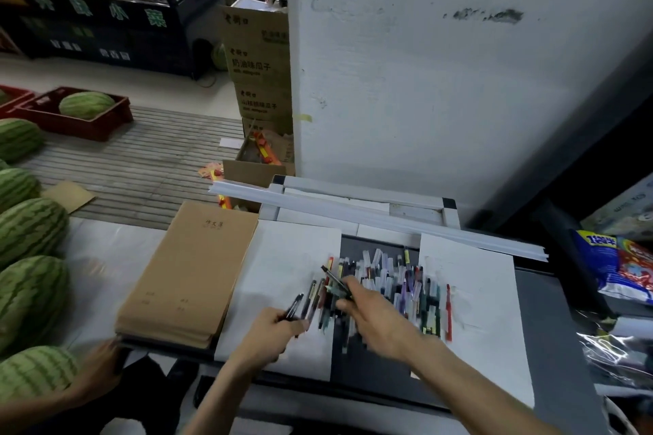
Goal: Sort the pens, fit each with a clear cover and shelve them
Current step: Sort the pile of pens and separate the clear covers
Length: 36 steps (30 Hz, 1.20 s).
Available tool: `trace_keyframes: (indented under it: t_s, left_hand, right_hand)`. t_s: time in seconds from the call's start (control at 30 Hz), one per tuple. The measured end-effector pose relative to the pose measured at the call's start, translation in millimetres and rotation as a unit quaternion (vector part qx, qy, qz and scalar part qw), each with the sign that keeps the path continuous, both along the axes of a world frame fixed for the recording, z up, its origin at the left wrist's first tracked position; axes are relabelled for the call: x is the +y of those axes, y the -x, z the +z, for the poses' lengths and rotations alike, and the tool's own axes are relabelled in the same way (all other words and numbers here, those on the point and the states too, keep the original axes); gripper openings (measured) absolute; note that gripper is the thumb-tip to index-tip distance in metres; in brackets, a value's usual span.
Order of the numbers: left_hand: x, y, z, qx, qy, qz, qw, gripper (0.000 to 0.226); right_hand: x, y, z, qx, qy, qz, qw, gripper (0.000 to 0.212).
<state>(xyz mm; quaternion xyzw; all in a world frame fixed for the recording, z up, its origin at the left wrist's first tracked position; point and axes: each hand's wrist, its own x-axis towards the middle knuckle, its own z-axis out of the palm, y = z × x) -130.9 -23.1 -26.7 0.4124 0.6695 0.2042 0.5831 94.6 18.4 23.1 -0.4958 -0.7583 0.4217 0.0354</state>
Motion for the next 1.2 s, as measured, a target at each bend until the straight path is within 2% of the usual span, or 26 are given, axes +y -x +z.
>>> trace_keyframes:
  t_s: [0.13,0.4,0.6,0.7,0.77,0.83,0.93,1.0,1.07,1.2]
  left_hand:
    - [1.5,19.6,17.8,-0.104,0.079,0.014,0.991,0.021]
    - [2.2,35.1,29.0,-0.264,0.175,0.000,0.949,0.021]
    - [-7.1,36.7,23.4,-0.342,0.200,0.028,0.918,0.023]
    - [-8.1,35.3,25.4,-0.361,0.210,0.038,0.908,0.017]
    - [-7.5,35.3,29.5,-0.362,0.211,0.047,0.907,0.014]
    - [-5.9,35.7,32.5,-0.359,0.203,0.069,0.908,0.019]
    - [-4.0,36.1,31.9,-0.364,0.173,0.147,0.904,0.055]
    - [-3.7,34.3,25.8,-0.388,0.146,0.210,0.886,0.070]
    - [-3.2,29.0,18.7,-0.385,0.098,0.258,0.881,0.072]
    - [-4.6,15.3,11.9,-0.306,0.012,0.278,0.910,0.055]
  right_hand:
    - [15.2,5.1,13.0,-0.070,-0.110,0.137,0.982,0.025]
    - [28.1,15.4,6.3,-0.079,-0.139,0.184,0.970,0.057]
    - [25.2,21.1,-12.2,-0.050,-0.173,0.141,0.974,0.048]
    - [20.7,25.9,-16.8,-0.040,-0.167,0.126,0.977,0.032]
    - [19.3,26.9,-17.5,-0.028,-0.150,0.099,0.983,0.022]
    - [16.4,25.5,-17.8,-0.014,-0.115,0.055,0.992,0.026]
    - [9.5,26.8,-20.1,0.011,-0.053,-0.015,0.998,0.037]
    - [3.7,32.9,-20.6,0.080,0.015,-0.075,0.994,0.040]
    - [-3.1,43.0,-19.4,0.157,0.079,-0.122,0.977,0.036]
    - [-16.4,65.2,-17.3,0.214,0.219,-0.196,0.931,0.029]
